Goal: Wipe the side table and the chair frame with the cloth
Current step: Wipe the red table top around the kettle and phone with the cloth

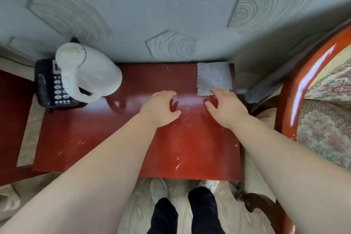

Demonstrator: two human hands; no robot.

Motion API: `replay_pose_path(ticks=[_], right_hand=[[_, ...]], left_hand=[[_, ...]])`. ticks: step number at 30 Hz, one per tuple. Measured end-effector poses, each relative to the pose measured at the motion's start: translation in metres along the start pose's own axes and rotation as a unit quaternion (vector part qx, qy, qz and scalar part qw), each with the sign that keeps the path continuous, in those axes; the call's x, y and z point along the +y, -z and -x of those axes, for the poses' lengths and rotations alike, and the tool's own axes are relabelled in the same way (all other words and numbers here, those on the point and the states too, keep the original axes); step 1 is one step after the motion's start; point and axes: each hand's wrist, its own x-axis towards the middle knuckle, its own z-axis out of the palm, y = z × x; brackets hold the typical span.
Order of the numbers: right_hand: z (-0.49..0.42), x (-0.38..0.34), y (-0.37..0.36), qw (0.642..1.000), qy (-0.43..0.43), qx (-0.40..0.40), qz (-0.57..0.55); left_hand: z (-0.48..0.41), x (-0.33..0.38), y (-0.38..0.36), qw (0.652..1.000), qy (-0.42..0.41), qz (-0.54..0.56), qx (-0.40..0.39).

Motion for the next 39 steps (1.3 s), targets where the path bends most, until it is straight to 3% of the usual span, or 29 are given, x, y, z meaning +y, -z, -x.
replay_pose_path(ticks=[12,20,27,30,39], right_hand=[[-0.080,0.011,-0.029,0.994,0.022,0.086,0.066],[-0.111,0.023,-0.044,0.986,0.020,0.016,0.166],[-0.050,0.027,-0.072,0.979,0.078,-0.050,0.181],[-0.064,0.030,-0.062,0.980,0.049,-0.042,0.187],[-0.131,0.056,-0.050,0.976,-0.116,0.119,0.143]], left_hand=[[-0.084,-0.008,-0.035,0.993,0.090,-0.042,-0.060],[-0.088,-0.005,-0.043,0.990,0.110,-0.056,-0.063],[-0.090,-0.007,-0.046,0.989,0.107,-0.084,-0.063],[-0.090,-0.007,-0.046,0.989,0.104,-0.092,-0.060],[-0.092,-0.006,-0.048,0.990,0.112,-0.066,-0.059]])
